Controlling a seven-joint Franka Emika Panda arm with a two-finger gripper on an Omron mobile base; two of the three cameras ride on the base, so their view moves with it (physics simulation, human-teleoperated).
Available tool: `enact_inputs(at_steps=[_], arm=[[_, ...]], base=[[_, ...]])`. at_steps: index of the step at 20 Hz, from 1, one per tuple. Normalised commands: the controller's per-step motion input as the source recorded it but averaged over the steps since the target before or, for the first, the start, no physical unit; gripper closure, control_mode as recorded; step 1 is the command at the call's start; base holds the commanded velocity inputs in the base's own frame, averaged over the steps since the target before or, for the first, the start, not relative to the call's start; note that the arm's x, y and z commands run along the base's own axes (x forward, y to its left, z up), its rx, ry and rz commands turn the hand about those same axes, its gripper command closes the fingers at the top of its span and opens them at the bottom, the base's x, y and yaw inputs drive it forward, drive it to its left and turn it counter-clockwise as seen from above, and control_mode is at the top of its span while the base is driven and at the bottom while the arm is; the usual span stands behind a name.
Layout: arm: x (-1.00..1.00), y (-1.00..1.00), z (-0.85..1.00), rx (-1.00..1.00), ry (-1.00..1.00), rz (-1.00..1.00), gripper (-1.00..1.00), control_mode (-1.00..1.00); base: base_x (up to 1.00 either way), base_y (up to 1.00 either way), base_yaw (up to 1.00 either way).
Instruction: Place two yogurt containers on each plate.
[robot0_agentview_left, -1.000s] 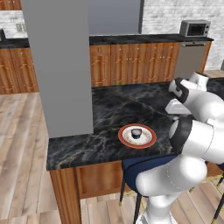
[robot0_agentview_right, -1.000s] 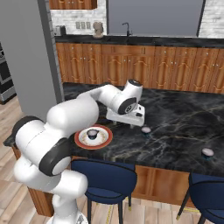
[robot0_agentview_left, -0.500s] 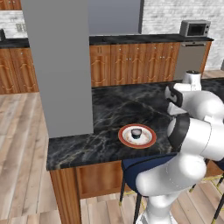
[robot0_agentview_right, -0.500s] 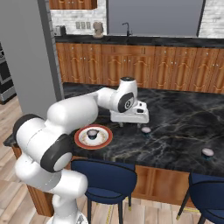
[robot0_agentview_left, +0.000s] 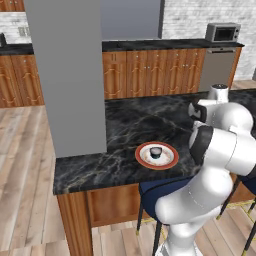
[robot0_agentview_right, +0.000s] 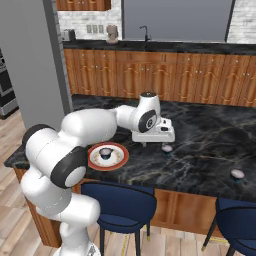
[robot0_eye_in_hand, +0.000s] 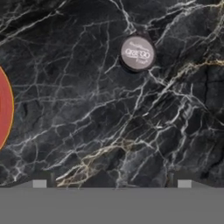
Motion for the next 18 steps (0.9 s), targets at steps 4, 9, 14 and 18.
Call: enact_inputs(at_steps=[4,9,14,18], arm=[[0.26,-0.16,-0.04,0.00,0.00,0.00,-1.00,-1.00],[0.33,-0.04,-0.10,0.00,0.00,0.00,-1.00,-1.00],[0.44,0.00,-0.20,0.00,-0.03,0.00,-1.00,-1.00],[0.41,0.00,-0.19,0.02,-0.03,0.00,-1.00,-1.00]], base=[[0.00,0.00,0.00],[0.00,0.00,0.00],[0.00,0.00,0.00],[0.00,0.00,0.00]])
